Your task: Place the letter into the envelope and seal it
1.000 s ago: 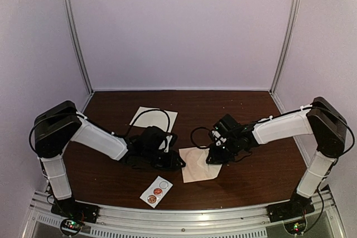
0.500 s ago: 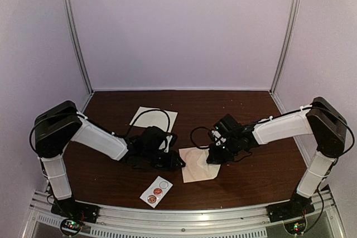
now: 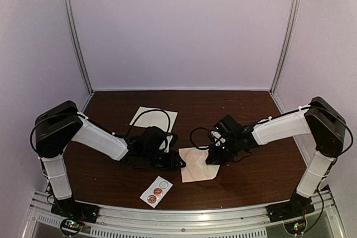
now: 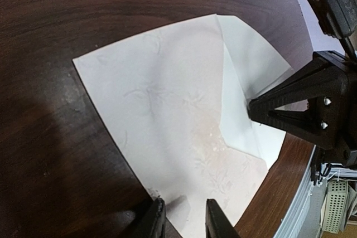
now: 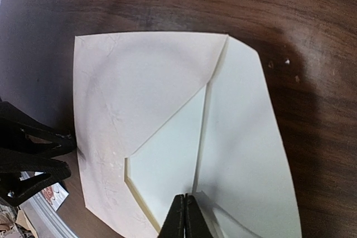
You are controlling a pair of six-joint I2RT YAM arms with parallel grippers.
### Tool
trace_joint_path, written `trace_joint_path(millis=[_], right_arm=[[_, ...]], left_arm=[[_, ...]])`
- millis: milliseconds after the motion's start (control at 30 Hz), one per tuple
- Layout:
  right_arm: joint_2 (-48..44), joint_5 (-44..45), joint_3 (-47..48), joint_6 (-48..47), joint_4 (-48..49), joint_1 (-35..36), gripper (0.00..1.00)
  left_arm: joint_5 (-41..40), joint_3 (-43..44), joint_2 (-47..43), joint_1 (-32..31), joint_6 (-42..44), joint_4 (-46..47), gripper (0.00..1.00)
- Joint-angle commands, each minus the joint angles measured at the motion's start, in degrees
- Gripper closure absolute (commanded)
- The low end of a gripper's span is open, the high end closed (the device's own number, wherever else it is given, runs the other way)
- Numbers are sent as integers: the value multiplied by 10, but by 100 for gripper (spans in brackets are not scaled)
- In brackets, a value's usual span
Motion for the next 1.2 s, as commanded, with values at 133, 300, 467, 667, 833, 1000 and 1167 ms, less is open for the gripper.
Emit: trace_joint_path(millis=[133, 300, 467, 667, 833, 1000, 1167], right_arm=[[14, -21, -4, 6, 26, 2, 99], [13, -23, -4, 5, 25, 2, 99], [-15, -8, -1, 2, 19, 3, 92], [-82, 53, 14, -24, -6, 1, 81], [-135, 122, 18, -38, -10, -2, 61], [-184, 137, -5, -37, 7, -30, 40], [-250, 168, -45, -35, 51, -49, 18]], left_arm=[[9, 5, 24, -5, 6, -9, 73], [9, 5, 23, -6, 6, -8, 74], [-35, -4, -18, -6, 17, -15, 73], [-106, 24, -136, 22, 86, -116, 49], [-113, 45, -199, 86, 150, -191, 31], [-86, 93, -196, 173, 233, -238, 16], [-58, 160, -122, 233, 271, -269, 16]])
